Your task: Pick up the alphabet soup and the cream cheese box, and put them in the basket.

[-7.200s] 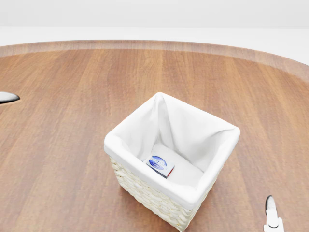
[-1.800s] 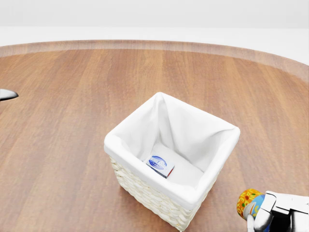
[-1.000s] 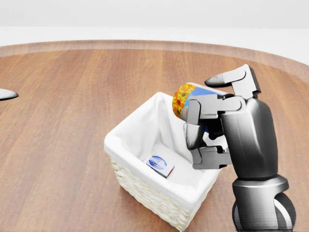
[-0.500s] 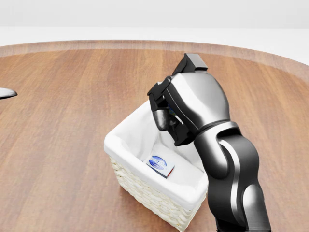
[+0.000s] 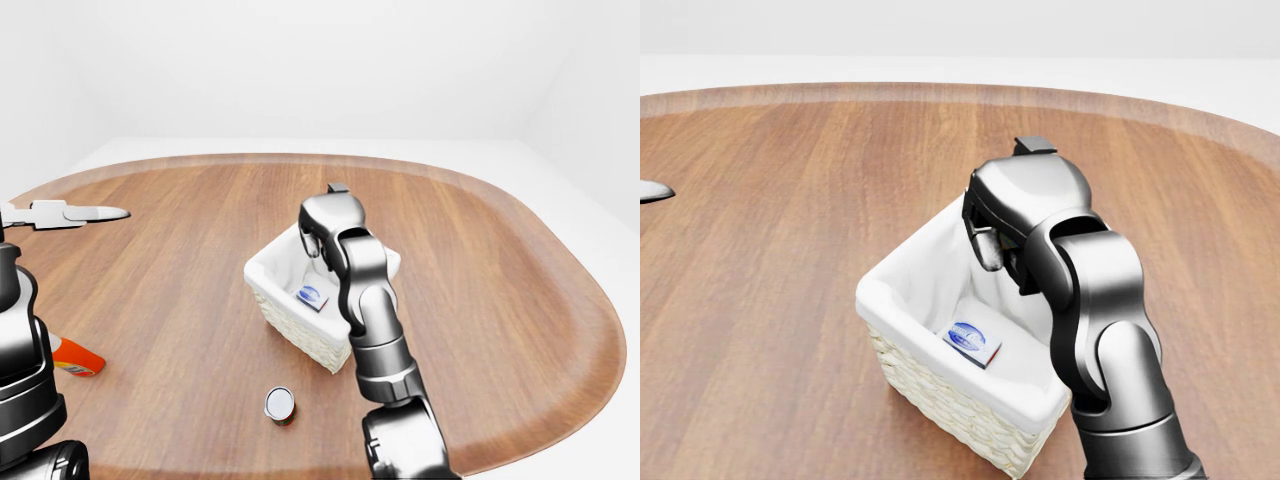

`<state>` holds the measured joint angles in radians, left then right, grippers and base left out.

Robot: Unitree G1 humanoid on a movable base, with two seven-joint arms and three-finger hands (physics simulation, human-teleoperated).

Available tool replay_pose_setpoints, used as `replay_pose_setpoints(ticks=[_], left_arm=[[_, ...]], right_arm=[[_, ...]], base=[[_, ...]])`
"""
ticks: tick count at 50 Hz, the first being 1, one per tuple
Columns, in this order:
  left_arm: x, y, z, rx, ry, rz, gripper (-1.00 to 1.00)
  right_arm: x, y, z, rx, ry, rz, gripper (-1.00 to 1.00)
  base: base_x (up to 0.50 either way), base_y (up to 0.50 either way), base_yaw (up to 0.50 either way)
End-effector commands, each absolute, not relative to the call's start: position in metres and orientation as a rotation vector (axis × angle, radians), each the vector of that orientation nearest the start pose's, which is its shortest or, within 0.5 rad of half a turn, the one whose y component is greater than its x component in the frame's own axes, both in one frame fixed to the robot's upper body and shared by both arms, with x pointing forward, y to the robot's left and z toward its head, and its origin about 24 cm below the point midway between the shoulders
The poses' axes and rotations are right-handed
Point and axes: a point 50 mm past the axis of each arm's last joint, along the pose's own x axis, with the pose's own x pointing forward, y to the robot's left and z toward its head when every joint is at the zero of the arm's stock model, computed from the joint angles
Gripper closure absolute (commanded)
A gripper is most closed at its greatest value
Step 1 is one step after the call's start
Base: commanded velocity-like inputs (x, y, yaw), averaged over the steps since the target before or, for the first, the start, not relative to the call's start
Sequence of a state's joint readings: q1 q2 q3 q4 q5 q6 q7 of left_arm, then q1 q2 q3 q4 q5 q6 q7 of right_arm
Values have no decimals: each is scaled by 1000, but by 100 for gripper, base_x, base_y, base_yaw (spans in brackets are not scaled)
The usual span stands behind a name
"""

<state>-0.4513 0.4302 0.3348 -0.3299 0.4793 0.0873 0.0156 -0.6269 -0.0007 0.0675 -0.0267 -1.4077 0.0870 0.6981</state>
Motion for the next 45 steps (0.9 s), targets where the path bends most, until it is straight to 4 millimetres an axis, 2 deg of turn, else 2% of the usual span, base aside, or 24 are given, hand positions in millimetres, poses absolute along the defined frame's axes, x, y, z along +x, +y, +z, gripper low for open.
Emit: replay_pose_setpoints(ticks=[1,13,17,22,27,34,45], left_arm=[[262,246,267,808,-706,492,-100],[262,246,267,805,-708,490,-100],[260,246,268,803,-714,492,-100],[260,246,269,804,-717,491,-100],[261,246,269,806,-716,492,-100],[262,247,266,802,-704,496,-100],[262,247,266,800,-705,499,-100]], right_arm=[[347,-77,193,-1534,-72,280,100],[353,-62,197,-1511,-97,344,100],[349,-56,191,-1486,-105,372,100],[347,-57,180,-1468,-82,404,100],[349,-59,178,-1471,-69,407,100],[349,-59,160,-1430,-19,467,100],[349,-61,158,-1440,-14,470,100]], base=[[0,0,0],[0,0,0],[0,0,0],[0,0,0],[0,0,0],[0,0,0],[0,0,0]])
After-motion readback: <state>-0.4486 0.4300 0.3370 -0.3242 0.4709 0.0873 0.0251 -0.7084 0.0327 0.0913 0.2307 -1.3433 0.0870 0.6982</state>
